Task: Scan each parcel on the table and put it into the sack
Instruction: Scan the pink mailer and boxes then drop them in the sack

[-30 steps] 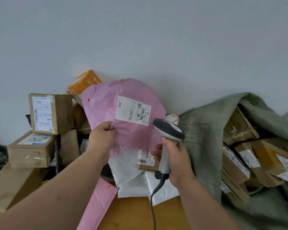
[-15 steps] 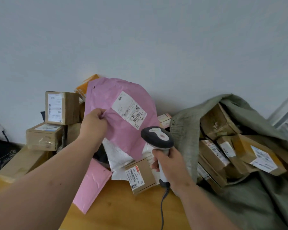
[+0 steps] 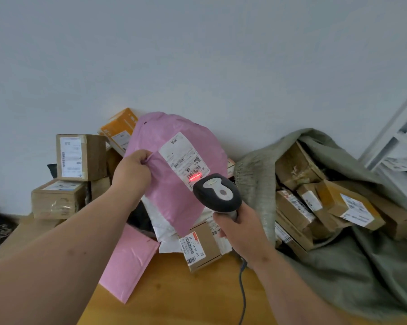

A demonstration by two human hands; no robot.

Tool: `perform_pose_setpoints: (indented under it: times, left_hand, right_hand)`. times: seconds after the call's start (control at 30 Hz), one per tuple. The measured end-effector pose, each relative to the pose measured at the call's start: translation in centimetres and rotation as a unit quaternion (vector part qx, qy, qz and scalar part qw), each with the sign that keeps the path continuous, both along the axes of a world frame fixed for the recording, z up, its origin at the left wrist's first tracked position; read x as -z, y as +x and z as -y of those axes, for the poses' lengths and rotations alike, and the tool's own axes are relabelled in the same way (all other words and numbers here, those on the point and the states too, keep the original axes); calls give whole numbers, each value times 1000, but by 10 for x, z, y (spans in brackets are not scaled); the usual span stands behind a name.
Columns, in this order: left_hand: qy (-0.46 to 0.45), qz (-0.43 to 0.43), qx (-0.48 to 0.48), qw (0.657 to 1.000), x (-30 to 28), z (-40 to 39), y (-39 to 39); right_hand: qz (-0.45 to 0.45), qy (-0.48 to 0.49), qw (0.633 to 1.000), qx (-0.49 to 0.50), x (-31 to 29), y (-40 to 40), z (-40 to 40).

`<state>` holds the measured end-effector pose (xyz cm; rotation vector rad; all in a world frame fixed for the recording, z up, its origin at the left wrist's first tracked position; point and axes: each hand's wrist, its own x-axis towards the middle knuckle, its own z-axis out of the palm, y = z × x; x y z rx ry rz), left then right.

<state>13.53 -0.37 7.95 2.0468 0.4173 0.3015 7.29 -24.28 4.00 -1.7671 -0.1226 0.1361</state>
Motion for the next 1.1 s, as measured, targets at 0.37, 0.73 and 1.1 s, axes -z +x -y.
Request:
perform_pose_setpoints:
  times: [0.37,0.73,1.1]
  left_hand:
    - [15,0,24,1000,-2,-13,-5]
    - [10,20,58,998,-23,-1,-12]
    - [-125,102,117,980,-71,80,-12]
  right_hand:
    - [41,-77,995,39,-5,-13,-16]
    - [22,-64,993,102,-7,-23,-15]
    - [19,184,935,304,-17,-34,29]
